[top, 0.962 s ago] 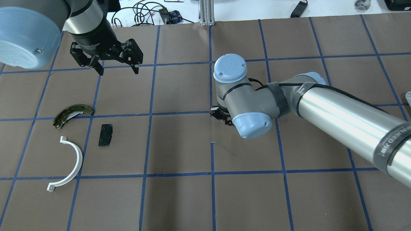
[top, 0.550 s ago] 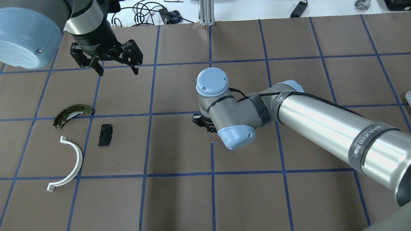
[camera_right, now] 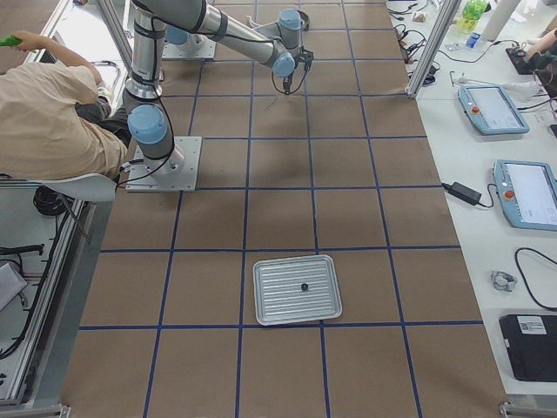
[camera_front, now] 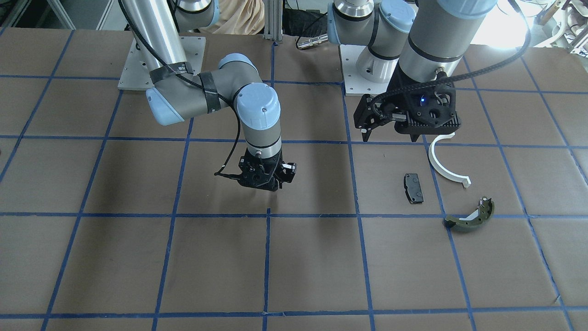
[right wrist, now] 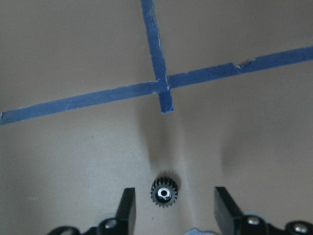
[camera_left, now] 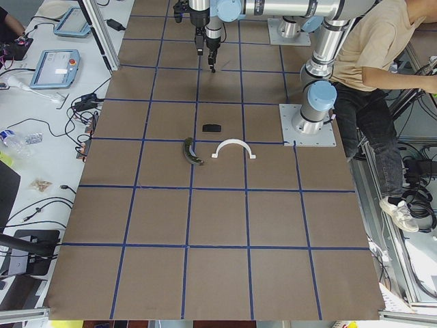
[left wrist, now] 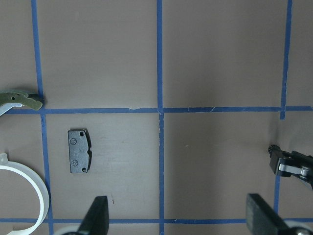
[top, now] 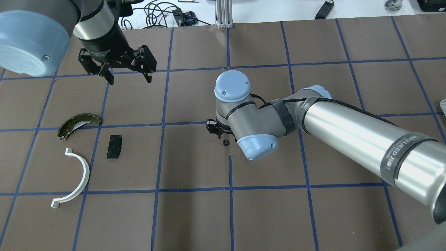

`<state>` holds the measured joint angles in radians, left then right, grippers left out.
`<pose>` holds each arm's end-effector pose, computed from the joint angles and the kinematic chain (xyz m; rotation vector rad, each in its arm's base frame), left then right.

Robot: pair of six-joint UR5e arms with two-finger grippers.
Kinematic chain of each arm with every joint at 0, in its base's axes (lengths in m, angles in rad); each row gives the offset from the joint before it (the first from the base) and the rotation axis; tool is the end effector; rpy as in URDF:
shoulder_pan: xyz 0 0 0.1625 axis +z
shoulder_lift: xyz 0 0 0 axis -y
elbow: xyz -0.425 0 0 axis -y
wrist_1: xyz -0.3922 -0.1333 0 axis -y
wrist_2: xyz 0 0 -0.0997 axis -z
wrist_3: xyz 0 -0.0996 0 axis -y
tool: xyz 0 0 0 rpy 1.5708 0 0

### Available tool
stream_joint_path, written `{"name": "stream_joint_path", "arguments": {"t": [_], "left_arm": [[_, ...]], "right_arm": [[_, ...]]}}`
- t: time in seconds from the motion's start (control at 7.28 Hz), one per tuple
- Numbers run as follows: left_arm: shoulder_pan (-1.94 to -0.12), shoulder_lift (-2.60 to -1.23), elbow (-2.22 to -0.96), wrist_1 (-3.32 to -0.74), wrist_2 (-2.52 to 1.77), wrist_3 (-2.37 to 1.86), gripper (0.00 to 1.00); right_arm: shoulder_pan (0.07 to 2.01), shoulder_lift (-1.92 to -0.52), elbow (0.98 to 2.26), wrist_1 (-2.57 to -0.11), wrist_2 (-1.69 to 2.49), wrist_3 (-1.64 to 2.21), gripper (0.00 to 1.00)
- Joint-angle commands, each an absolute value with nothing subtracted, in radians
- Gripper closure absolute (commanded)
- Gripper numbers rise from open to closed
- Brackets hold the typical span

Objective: Place bearing gear from tray to pile

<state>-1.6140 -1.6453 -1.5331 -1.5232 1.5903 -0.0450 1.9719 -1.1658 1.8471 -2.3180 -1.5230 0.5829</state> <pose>-0.1539 -0.5182 0.4734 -0.0030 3.1225 -0.0182 0.3528 -0.4783 0.2134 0.2761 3.0554 -0.0545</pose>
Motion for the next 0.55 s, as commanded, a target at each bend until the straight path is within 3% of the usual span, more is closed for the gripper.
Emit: {"name": "stream_joint_path", "arguments": {"t": [0.0,0.41], "left_arm": [[-1.632,-1.663,-1.535,-1.523,1.582,-0.051,0.0],[-1.739,-1.675,-1.635,-1.369,1.575,-0.069,0.0]], "right_arm": [[1.82,-1.253,1.847,-2.225,-1.528,0.351,0.0],[1.542,-1.524,1.816,-1.894,-1.57,0.016,0.0]]}}
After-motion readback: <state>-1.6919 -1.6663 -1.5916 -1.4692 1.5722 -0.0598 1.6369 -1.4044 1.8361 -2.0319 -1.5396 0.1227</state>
